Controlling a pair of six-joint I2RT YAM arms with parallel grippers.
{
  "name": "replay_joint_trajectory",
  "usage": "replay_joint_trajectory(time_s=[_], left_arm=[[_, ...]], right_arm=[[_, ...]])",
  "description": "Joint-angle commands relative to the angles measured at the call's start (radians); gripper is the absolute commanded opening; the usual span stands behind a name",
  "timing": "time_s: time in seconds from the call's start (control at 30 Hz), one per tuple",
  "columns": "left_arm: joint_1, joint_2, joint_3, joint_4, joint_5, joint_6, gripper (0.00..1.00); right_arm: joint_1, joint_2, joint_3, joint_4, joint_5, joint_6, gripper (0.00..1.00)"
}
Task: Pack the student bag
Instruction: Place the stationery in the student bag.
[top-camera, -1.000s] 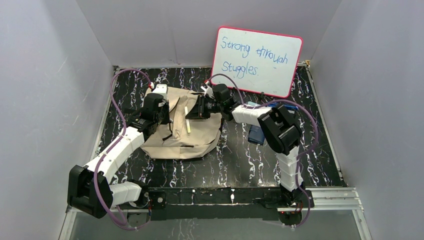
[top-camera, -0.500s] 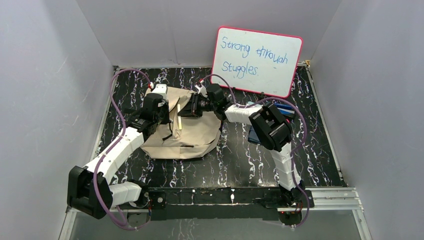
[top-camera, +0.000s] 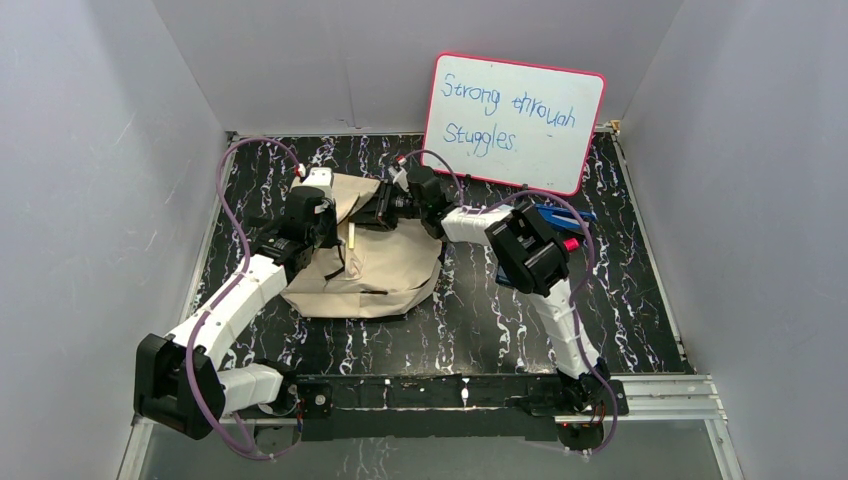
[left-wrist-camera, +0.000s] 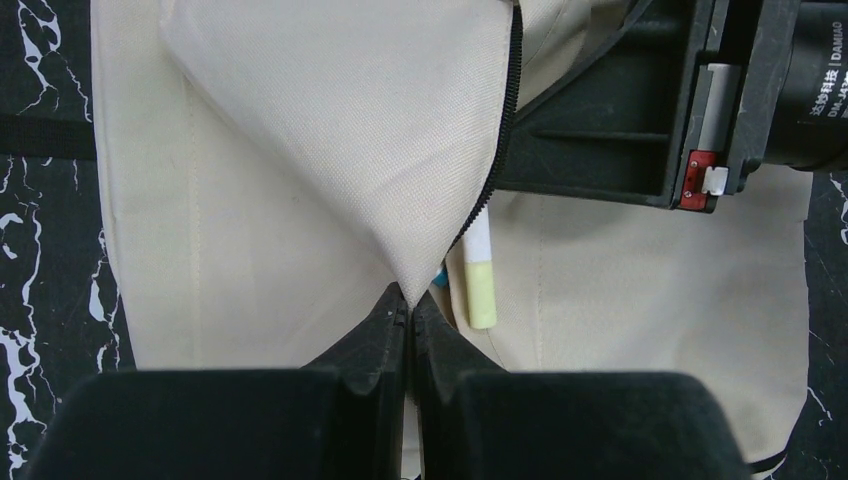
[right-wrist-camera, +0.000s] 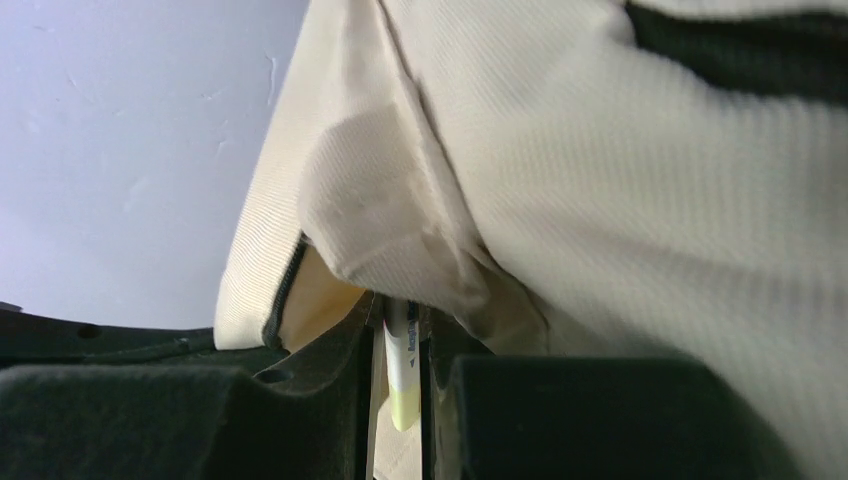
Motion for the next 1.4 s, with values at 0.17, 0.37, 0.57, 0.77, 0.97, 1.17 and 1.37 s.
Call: replay_joint_trajectory(time_s=[0.17, 0.37, 0.57, 0.77, 0.97, 1.17, 1.37], left_arm=[[0.012, -0.041, 0.026, 0.004, -0.003, 0.002, 0.00], [0.019, -0.041, 0.025, 0.004, 0.002, 0.001, 0.00], [0.022, -0.040, 0.026, 0.005, 0.008, 0.000, 0.00], [0.025, -0.041, 0.026, 0.006, 0.008, 0.000, 0.00], [0.029, -0.033, 0.028, 0.005, 0.014, -0.002, 0.00], [0.032, -0.033, 0.029, 0.004, 0.017, -0.002, 0.00], [0.032, -0.036, 0.027, 0.004, 0.012, -0.001, 0.00]], right_arm=[[0.003, 0.042, 0.142, 0.032, 0.035, 0.036, 0.00], [0.008, 0.068, 0.188, 0.006, 0.035, 0.028, 0.02], [0.027, 0.099, 0.248, -0.048, 0.031, -0.003, 0.05], [0.048, 0.112, 0.276, -0.086, 0.019, -0.036, 0.11], [0.067, 0.061, 0.171, -0.037, 0.065, -0.031, 0.16], [0.094, 0.070, 0.185, -0.032, 0.068, -0.037, 0.20], [0.102, 0.055, 0.179, -0.059, 0.070, -0.094, 0.46]])
